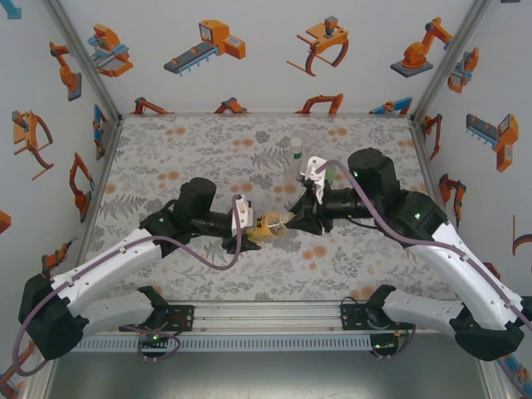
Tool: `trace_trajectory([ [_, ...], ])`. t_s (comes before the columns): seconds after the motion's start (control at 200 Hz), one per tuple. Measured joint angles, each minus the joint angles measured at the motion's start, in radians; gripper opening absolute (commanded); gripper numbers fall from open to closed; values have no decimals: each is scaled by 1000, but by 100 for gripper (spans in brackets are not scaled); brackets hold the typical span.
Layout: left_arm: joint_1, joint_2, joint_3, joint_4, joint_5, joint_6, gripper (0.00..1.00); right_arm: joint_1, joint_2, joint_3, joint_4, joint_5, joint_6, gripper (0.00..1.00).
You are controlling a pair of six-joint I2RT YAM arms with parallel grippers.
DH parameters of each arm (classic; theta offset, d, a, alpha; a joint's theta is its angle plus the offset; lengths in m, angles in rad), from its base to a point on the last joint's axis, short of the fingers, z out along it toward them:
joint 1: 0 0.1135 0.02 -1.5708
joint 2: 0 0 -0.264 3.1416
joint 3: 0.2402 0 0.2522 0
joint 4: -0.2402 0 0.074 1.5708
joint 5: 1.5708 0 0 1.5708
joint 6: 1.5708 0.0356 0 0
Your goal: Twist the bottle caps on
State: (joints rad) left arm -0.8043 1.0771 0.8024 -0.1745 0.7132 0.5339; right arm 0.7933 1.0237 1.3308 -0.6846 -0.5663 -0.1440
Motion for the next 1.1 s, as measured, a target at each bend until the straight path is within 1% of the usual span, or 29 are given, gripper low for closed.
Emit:
trace_trajectory([
  [0.055, 0, 0, 0, 11, -20, 0, 0, 0, -14, -21, 33, 36, 79, 0],
  [0.215, 0, 0, 0, 55, -98, -1, 0, -1, -26, -43, 84, 167, 335, 0],
  [0.441, 1, 19, 0, 82, -237, -2, 0, -3, 37, -24, 65, 374, 727, 0],
  [0.581, 6, 42, 0, 90, -300, -5, 0, -7, 73, -23, 53, 470, 930, 0],
  [0.676, 6, 55, 2, 96, -323, -4, 0, -7, 81, -27, 46, 513, 1017, 7],
  [0.726, 5, 58, 3, 99, -330, -4, 0, -7, 80, -32, 48, 528, 1050, 15],
  [0.791, 5, 59, 3, 100, -333, -4, 0, -7, 77, -38, 53, 537, 1078, 30],
  [0.836, 5, 59, 3, 103, -334, -3, 0, -7, 75, -38, 53, 540, 1085, 45],
  [0.861, 5, 59, 3, 106, -334, -3, 0, -7, 73, -38, 53, 541, 1087, 52],
  [0.916, 5, 60, 6, 119, -331, -5, 0, -4, 66, -37, 46, 534, 1076, 63],
  [0.981, 4, 60, 19, 135, -327, -5, 0, 3, 58, -33, 30, 530, 1053, 68],
  [1.101, 5, 60, 27, 153, -306, -5, 0, 6, 34, 3, 4, 530, 955, 68],
])
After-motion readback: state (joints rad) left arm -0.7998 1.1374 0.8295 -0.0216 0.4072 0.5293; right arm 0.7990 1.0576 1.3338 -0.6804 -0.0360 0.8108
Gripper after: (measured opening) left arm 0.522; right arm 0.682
